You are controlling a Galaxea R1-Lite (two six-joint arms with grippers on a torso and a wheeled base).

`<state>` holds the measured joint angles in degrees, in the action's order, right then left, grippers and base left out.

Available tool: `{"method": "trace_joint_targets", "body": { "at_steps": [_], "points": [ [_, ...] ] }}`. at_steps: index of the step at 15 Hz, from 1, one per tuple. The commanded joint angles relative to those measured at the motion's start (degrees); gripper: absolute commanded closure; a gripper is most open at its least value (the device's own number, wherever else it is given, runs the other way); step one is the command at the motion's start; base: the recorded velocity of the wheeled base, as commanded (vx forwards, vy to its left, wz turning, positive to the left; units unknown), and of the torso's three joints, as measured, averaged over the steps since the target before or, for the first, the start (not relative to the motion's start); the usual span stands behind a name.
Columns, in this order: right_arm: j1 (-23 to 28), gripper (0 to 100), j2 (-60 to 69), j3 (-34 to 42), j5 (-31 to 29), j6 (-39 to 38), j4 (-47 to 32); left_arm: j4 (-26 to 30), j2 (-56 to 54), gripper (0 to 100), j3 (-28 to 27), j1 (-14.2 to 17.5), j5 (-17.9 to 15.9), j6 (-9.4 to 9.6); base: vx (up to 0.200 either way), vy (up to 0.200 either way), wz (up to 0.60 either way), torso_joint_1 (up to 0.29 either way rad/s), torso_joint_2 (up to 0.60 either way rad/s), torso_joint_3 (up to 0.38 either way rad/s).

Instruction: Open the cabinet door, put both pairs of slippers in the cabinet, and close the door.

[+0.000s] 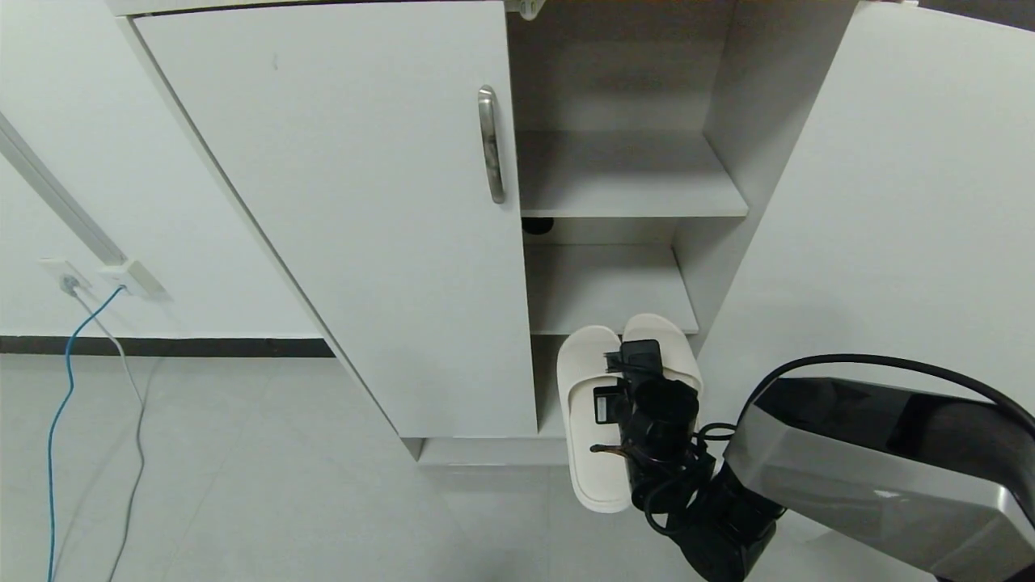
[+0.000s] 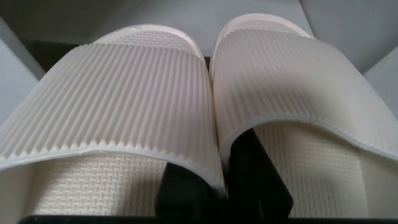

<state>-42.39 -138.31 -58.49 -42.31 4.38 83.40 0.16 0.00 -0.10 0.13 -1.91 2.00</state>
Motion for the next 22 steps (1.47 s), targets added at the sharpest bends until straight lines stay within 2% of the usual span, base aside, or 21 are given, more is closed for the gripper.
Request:
{"method": "trace_joint_targets", "body": {
  "at_steps": [1,4,10,14,18,20,22],
  "points": [
    [0.2,100,0.0,0.0,0.0,0.0,-0.1,0.0,0.1,100,0.0,0.0,0.0,0.02,0.200,0.000,0.00,-0.002,0.00,0.002],
    [0.2,100,0.0,-0.2,0.3,-0.2,-0.3,0.0,0.1,100,0.0,0.0,0.0,-0.07,0.200,0.000,0.00,0.005,0.00,0.002],
    [1.7,100,-1.0,-3.6,2.1,-0.3,-2.7,0.0,0.1,100,0.0,0.0,0.0,0.02,0.000,0.000,0.00,0.000,0.00,0.000],
    [3.7,100,-4.8,-11.2,3.7,-0.3,-5.5,0.0,0.1,100,0.0,0.0,0.0,-0.07,0.000,0.000,0.00,0.000,0.00,0.000],
    [5.3,100,-5.0,-21.5,6.9,-2.7,-17.3,0.0,0.1,100,0.0,0.0,0.0,-0.07,0.000,0.000,0.00,0.000,0.00,0.000],
    [5.8,100,-5.0,-26.6,6.9,-4.5,-23.9,0.0,0.1,100,0.0,0.0,0.0,-0.07,0.000,0.000,0.00,0.000,0.00,0.000],
    [6.1,100,-5.3,-30.6,6.9,-4.9,-27.2,0.0,0.1,100,0.0,0.0,0.0,-0.15,0.000,0.000,0.00,0.000,0.00,0.000]
  ]
}}
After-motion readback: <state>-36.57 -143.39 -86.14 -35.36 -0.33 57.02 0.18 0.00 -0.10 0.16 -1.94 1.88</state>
